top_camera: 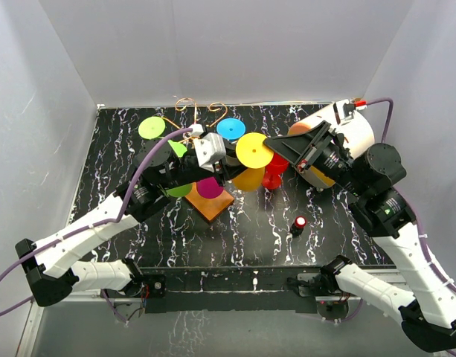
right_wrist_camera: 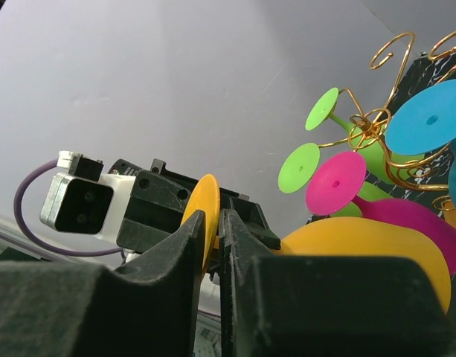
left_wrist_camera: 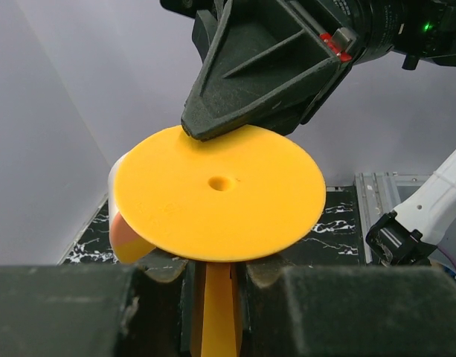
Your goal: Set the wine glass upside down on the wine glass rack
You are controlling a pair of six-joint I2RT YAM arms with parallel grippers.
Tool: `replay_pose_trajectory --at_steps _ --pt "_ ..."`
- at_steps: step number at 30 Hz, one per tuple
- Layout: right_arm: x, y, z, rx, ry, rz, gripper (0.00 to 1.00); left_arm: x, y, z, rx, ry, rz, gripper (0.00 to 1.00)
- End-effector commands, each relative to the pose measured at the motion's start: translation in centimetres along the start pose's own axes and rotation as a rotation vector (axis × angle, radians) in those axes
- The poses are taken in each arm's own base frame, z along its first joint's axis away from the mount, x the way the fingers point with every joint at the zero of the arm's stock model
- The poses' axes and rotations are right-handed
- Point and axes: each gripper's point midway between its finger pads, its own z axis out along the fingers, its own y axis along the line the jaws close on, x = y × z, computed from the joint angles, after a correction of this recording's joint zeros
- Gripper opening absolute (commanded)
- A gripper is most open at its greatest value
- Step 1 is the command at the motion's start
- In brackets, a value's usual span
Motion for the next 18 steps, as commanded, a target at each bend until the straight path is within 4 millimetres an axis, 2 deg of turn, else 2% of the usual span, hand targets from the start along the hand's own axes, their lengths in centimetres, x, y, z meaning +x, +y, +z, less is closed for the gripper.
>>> replay_pose_trajectory --at_steps 1,3,5,6,8,11,14,18 --pt "-0.5 2.3 -0.3 -0.076 0.002 -0.039 0.08 -2.8 -0.2 -0.6 0.003 -0.065 0.038 0.00" --pt "-0.6 2.3 -0.3 -0.072 0.001 -0.037 0.01 -2.7 -0.2 -0.6 0.004 -0.061 0.038 0.00" --pt "-0.5 2.4 -0.2 -0.075 0.007 -0.034 0.00 -2.6 -0.1 -0.5 -0.001 -0.056 0.037 0.00" --pt "-0.5 2.5 -0.2 -0.076 0.008 -0.033 0.00 -2.5 0.0 -0.5 -0.004 -0.053 0.036 0.03" --pt "-0.8 2.5 -0.2 -0.067 -0.003 -0.033 0.00 -2.4 0.1 -0.5 -0.016 -0.047 0.027 0.19" --pt "-2.1 2.0 -0.5 -0.018 -0.076 -0.040 0.00 -2.1 0.6 -0.9 -0.057 -0.039 0.002 0.56" --pt "-3.3 2.3 -0.8 0.014 -0.123 -0.083 0.00 -1.4 0.9 -1.4 -0.087 -0.025 -0.012 0.68" --pt "-4.4 2.2 -1.2 0.074 -0.152 -0.118 0.00 -1.0 1.4 -2.0 -0.142 -0.015 -0.067 0.74"
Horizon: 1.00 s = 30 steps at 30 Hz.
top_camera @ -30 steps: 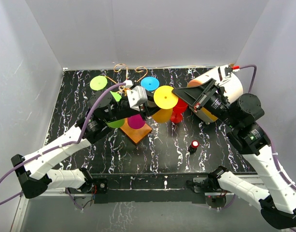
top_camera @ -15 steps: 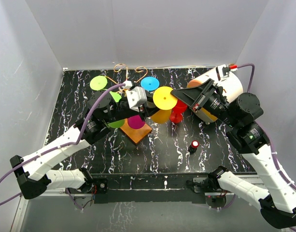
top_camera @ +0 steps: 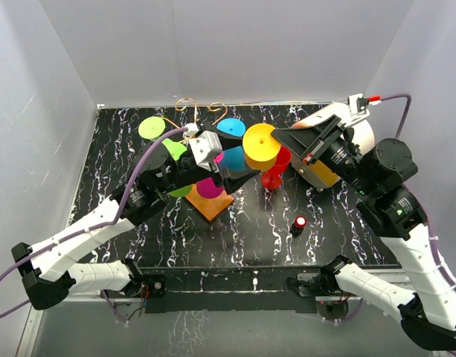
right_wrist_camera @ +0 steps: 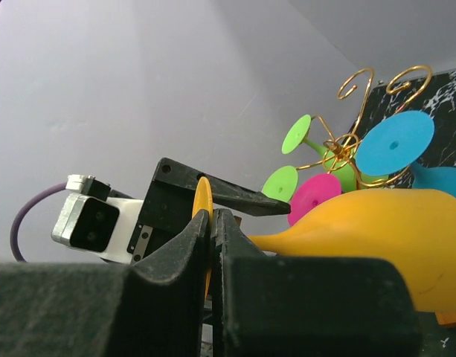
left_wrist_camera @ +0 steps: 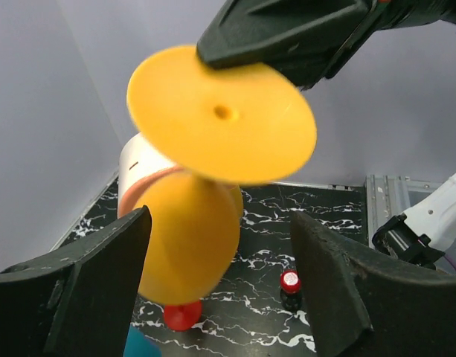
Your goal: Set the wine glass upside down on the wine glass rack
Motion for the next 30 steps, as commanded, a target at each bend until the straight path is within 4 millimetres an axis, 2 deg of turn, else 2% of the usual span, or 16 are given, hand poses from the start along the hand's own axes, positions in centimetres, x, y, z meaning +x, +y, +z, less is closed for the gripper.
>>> replay_pose_trajectory --at_steps 1,8,12,17,21,25,30 --pt "-3.0 1.8 -1.1 0.018 -0.105 -0.078 0.00 -1.9 0.6 -1.3 -0.074 -0.049 -0.065 0.75" --pt "-5.1 -1.2 -0.8 0.178 -0.204 -0.137 0.00 -4.0 0.7 -2.0 -0.141 -0.092 -0.338 0.75" --pt "-6.3 -3.1 0.3 0.250 -0.258 -0.211 0.00 -5.2 1.8 -3.5 -0.224 -0.120 -0.401 0.74" --pt "-6.0 -6.8 4.1 0.325 -0.243 -0.253 0.00 -4.9 3.5 -6.5 -0.375 -0.100 -0.387 0.74" --pt "-5.9 -7.8 7.6 0.299 -0.234 -0.254 0.00 -4.5 4.4 -9.4 -0.473 -0.071 -0.348 0.74" --pt "-6.3 -8.4 10.7 0.268 -0.223 -0.245 0.00 -5.1 4.7 -12.5 -0.538 -0.064 -0.335 0.74" --pt "-6.9 -10.4 13.7 0.240 -0.218 -0.193 0.00 -6.0 4.6 -15.4 -0.581 -0.081 -0.337 0.74"
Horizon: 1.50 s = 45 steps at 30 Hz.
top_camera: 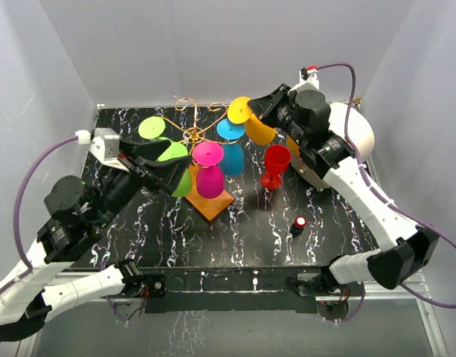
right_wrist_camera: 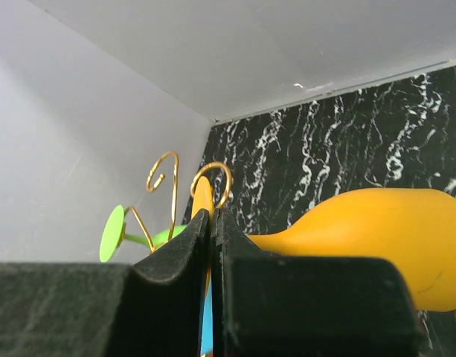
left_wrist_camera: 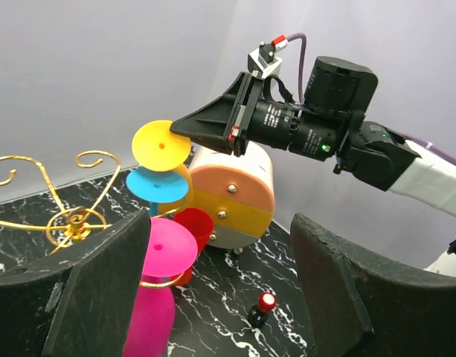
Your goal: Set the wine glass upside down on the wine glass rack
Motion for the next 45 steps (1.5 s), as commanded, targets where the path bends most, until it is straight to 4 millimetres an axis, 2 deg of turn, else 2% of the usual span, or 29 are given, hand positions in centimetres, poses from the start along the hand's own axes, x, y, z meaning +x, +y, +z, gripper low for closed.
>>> replay_pose_trajectory --at_steps 1,6,10,16,22,27,32,39,45 --pt "-5.6 4.4 0.9 -0.182 -0.140 0.062 0.00 -1.1 1.5 -2.2 -0.072 -0.010 0.008 0.74" --pt "-5.5 4.3 3.5 -0.219 -0.106 0.123 0.00 -1.5 2.0 -3.8 -0.093 -0.020 -0.008 0.74" --pt "-4.9 5.1 5.0 -0.272 -0.016 0.129 0.00 -1.1 2.5 -4.7 -0.110 -0.010 -0.017 0.74" --pt "-3.2 5.6 7.3 -0.326 0.082 0.181 0.00 0.3 3.2 -5.4 -0.138 0.026 -0.039 0.74" --pt "-1.8 6.9 8.6 -0.412 0.171 0.199 0.00 0.5 3.3 -5.8 -0.145 0.029 -0.064 0.74" --pt "0.4 7.1 9.9 -0.472 0.287 0.199 0.00 0.6 3.2 -6.0 -0.140 0.023 -0.079 0.74" --pt "1.6 6.9 10.1 -0.486 0.334 0.213 0.00 0.4 3.1 -6.0 -0.136 0.015 -0.083 0.74" --pt "1.7 7.8 8.7 -0.535 0.368 0.212 0.00 0.4 3.5 -6.2 -0.154 0.009 -0.087 0.74" --pt "2.0 7.6 7.4 -0.529 0.380 0.217 0.00 0.2 3.5 -6.2 -0.155 0.000 -0.091 0.74"
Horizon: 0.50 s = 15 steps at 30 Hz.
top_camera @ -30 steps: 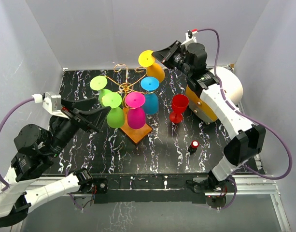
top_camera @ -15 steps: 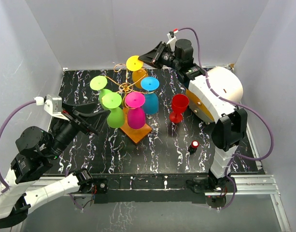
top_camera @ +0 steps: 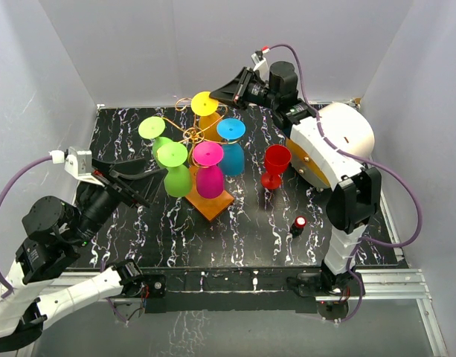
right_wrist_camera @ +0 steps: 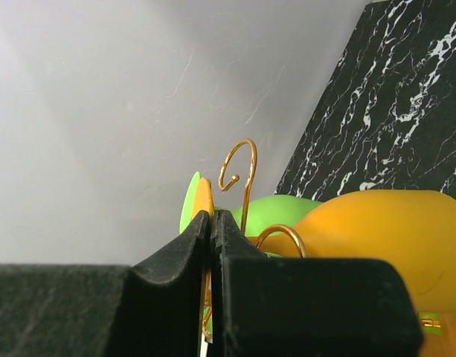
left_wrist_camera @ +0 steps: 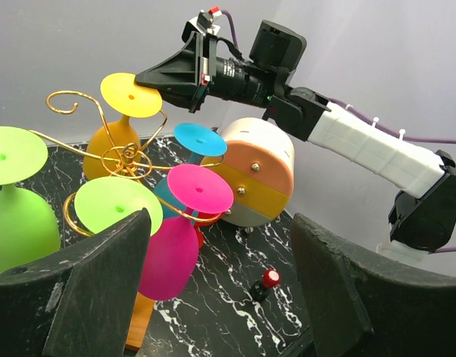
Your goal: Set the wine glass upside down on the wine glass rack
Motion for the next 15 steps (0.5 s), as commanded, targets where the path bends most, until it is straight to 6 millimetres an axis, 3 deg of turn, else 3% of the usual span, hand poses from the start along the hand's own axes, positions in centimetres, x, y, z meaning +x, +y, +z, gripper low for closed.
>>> replay_pose_trajectory --at_steps 1,5,6,10,15 --pt "-0.5 5.0 -2.3 -0.107 -0.027 -0.076 0.00 -0.5 0.0 -0.1 0.000 -0.021 -0.009 0.74" --pt "-0.3 4.1 -2.5 -0.066 -0.037 -0.067 0.00 -0.6 -0.1 -0.1 0.001 -0.026 -0.012 0.74" --pt "-0.5 5.2 -3.3 -0.074 -0.055 -0.083 0.00 -0.6 -0.1 0.0 0.002 -0.025 -0.012 0.74" --pt "-1.0 5.8 -4.4 -0.047 -0.109 -0.123 0.00 -0.5 0.0 -0.1 0.001 -0.026 -0.013 0.74" --pt "-1.1 4.4 -4.7 0.020 -0.129 -0.142 0.00 -0.5 0.0 0.0 0.000 -0.031 -0.015 0.74"
